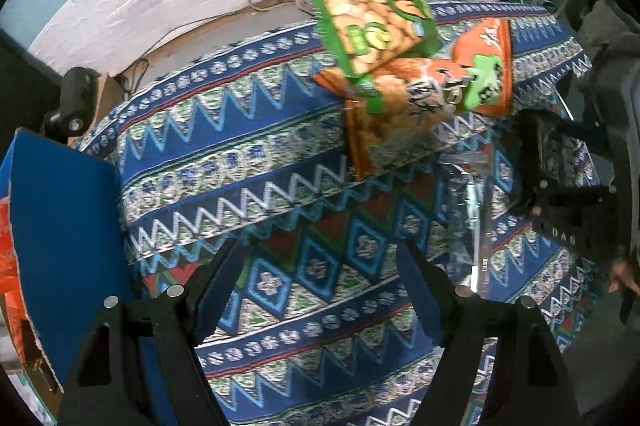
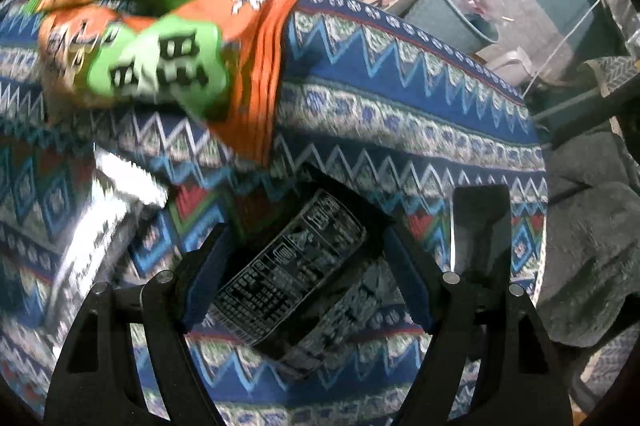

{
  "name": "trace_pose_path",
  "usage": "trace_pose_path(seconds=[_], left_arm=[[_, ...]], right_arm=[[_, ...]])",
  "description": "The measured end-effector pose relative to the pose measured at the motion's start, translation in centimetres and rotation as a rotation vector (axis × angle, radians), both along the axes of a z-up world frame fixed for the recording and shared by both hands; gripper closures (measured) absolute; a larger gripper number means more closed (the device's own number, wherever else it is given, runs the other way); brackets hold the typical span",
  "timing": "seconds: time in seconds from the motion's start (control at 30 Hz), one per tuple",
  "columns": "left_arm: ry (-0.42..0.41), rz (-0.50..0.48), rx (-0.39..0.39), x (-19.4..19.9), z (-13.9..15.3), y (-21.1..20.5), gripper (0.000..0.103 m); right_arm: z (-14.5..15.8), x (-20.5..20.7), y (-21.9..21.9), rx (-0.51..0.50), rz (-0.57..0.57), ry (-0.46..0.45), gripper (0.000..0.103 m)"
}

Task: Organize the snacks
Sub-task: 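Grasp a black bag with the right tool while the left tool grasps the silver foil bar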

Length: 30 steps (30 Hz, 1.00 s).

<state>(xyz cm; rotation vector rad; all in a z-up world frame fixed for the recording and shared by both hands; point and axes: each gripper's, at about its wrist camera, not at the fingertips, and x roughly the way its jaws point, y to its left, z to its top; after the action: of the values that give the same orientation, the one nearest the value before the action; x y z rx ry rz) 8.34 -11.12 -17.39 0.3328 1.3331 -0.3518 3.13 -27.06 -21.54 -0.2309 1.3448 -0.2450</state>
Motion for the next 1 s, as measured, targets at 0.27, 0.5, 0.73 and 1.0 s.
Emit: trace_pose_path(seconds=[0.27, 0.5, 0.73, 1.0], left_arm=[[0.055, -0.045, -0.037, -1.4, -0.4, -3.5, 0.023], [0.096, -0.058, -0.050, -2.4, -1.6, -5.8, 0.023], [0.125, -0.042, -0.049, -2.8, -3.3, -7.3, 0.023], [0.135, -0.063, -0.029, -3.5, -5.3, -9.5, 0.023]], right_arm=[[0.8, -4.6, -3.2, 0.126, -0.099, -0.014, 0.027], [0.9, -5.2, -6.5, 0.306, -0.182, -0.059, 0.026], [0.0, -5.0, -7.5, 0.308, -0.220, -0.043, 0.026], [-0.1, -5.4, -8.9, 0.344, -0.294, -0.028, 0.026]])
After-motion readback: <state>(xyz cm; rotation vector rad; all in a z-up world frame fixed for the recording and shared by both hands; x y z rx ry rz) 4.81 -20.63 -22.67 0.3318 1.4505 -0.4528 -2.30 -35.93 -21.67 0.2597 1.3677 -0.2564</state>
